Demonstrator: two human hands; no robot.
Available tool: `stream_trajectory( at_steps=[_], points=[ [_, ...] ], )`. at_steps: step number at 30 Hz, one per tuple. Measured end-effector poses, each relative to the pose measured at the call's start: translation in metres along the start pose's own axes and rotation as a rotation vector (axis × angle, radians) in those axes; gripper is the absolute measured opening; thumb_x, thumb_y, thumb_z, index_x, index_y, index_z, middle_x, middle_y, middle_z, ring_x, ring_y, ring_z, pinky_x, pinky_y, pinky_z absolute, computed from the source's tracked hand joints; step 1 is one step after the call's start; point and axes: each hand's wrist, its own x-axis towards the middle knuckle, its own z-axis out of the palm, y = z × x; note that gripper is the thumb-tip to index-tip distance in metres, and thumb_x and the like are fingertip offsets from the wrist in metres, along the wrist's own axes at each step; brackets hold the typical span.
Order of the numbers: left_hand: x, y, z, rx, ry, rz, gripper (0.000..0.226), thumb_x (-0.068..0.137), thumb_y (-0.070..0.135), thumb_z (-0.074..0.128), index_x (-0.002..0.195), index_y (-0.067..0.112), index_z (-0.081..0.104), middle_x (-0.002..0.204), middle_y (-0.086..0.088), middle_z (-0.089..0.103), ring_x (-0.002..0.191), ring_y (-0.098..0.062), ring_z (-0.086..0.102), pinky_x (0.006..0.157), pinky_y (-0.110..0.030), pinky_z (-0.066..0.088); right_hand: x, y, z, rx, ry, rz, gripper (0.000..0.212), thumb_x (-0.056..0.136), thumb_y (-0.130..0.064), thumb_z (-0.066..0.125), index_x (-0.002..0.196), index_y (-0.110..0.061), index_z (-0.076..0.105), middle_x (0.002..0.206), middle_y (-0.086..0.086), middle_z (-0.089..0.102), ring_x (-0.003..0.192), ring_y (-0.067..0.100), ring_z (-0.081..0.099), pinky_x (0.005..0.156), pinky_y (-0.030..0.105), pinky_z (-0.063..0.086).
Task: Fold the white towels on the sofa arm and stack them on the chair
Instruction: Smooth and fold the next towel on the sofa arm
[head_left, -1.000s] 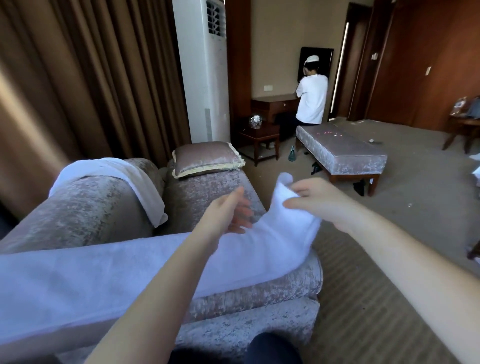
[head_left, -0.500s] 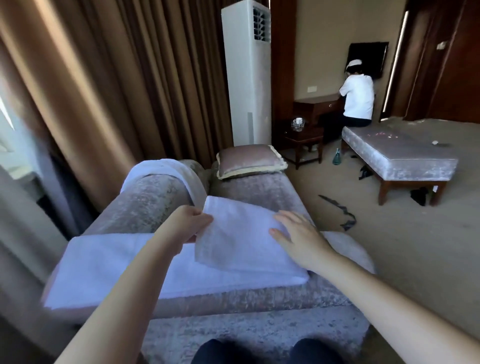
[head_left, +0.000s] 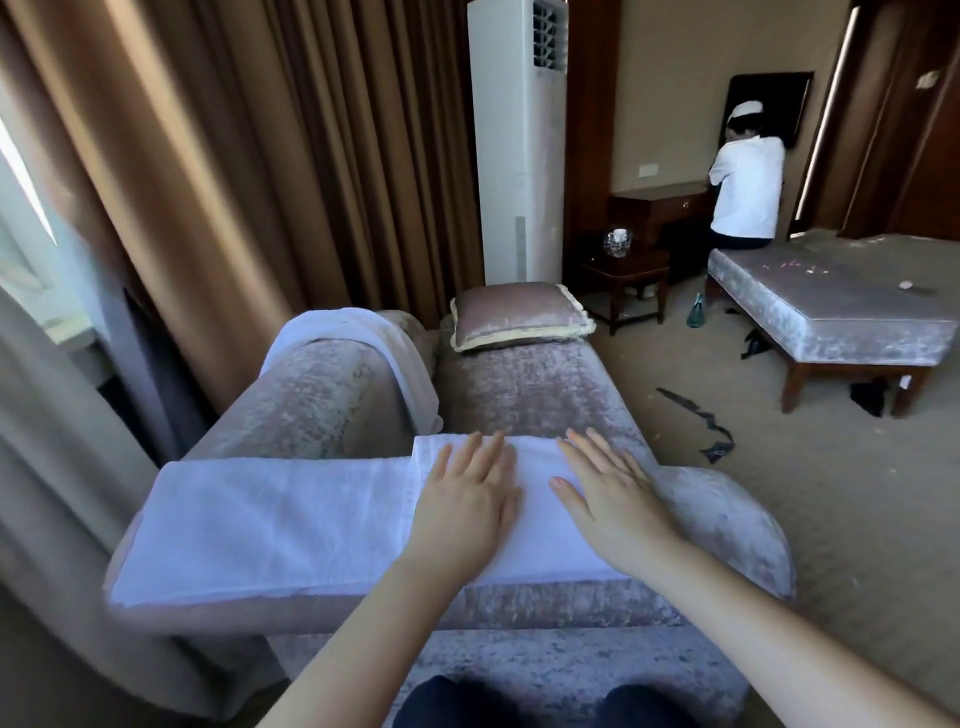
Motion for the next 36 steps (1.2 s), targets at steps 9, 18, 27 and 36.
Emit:
stream_trajectory(
  at_steps=[9, 18, 27, 36],
  points=[
    [-0.01, 0.0, 0.018, -0.018, -0.171, -0.147, 0.07, 0.102, 0.053, 0.011, 0.132, 0.013, 0.06, 0.136, -0.01, 0.059, 0.127, -0.032, 0.053, 0.108, -0.046, 0.028, 0.009, 0.0, 0.023, 0.017, 0.079, 0.063, 0.094, 0.079, -0.071, -0.006, 0.155, -0.021, 0.017, 0.162, -0.009, 0.012, 0.148, 0.007, 0.006, 0.121, 0.031, 0.012],
    [-0.032, -0.067, -0.028, -0.284, 0.092, -0.267, 0.043, 0.093, 0.028, 0.04, 0.125, 0.008, 0.062, 0.131, -0.007, 0.061, 0.123, -0.025, 0.053, 0.102, -0.031, 0.039, 0.008, -0.064, 0.001, -0.037, 0.103, -0.156, 0.093, 0.077, -0.06, -0.016, 0.154, -0.021, 0.017, 0.162, -0.007, 0.009, 0.149, 0.01, -0.002, 0.12, 0.037, -0.003],
    [-0.117, -0.209, -0.085, 0.012, 0.014, -0.984, 0.034, 0.097, 0.017, 0.041, 0.128, 0.009, 0.052, 0.13, -0.013, 0.053, 0.115, -0.036, 0.046, 0.088, -0.044, 0.042, 0.04, -0.124, 0.047, -0.119, 0.155, -0.262, 0.062, 0.092, -0.046, 0.026, 0.122, -0.009, 0.066, 0.128, 0.007, 0.064, 0.12, 0.023, 0.06, 0.104, 0.038, 0.033],
    [-0.141, -0.237, -0.08, -0.118, 0.062, -1.104, 0.029, 0.096, 0.034, 0.052, 0.108, 0.008, 0.062, 0.11, -0.01, 0.06, 0.096, -0.029, 0.057, 0.078, -0.037, 0.044, 0.04, -0.123, 0.057, -0.13, 0.264, -0.277, 0.056, 0.093, -0.044, 0.032, 0.122, -0.011, 0.066, 0.126, 0.004, 0.065, 0.117, 0.021, 0.061, 0.105, 0.037, 0.027]
  ],
)
